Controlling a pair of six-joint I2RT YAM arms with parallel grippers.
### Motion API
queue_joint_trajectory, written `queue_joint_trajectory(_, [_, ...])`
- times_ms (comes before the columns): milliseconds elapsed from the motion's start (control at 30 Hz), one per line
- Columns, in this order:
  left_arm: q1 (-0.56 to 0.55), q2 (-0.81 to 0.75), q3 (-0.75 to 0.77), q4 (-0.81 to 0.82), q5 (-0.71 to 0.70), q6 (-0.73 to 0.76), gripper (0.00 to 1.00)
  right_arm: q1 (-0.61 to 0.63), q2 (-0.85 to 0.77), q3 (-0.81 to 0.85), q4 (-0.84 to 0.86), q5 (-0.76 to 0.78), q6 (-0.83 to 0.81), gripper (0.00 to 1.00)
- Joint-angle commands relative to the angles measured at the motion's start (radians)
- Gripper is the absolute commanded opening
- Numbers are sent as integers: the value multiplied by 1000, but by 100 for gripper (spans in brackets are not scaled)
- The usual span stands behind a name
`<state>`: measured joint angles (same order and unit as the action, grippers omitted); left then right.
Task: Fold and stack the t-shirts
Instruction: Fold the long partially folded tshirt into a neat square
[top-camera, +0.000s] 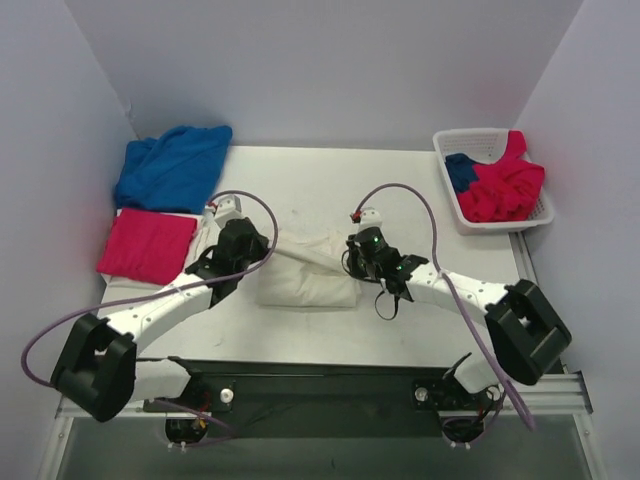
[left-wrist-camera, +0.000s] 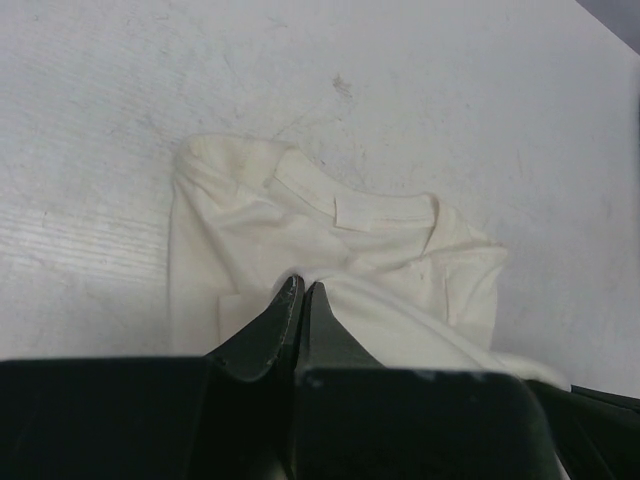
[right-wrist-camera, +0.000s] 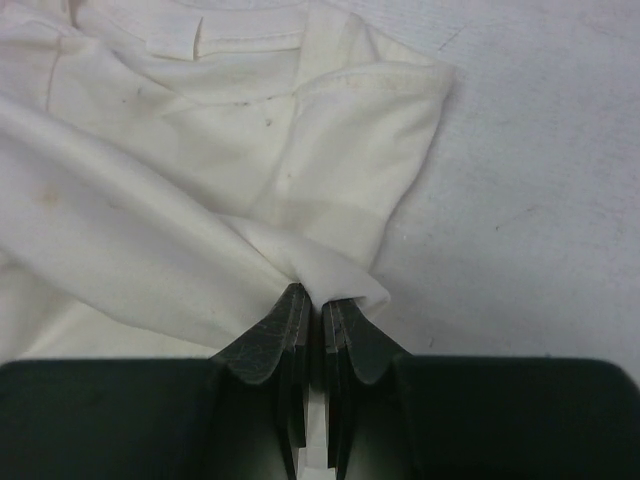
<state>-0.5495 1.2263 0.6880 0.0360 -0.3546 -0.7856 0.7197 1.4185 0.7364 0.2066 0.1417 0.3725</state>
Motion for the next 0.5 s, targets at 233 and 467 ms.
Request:
queue_joint_trajectory(233, [43, 188, 133, 151, -127, 43, 0, -103, 243, 244, 113, -131, -72, 0])
queue_joint_trajectory(467, [117, 321, 191, 212, 31, 103, 0, -126, 313, 356, 37, -102, -83, 0])
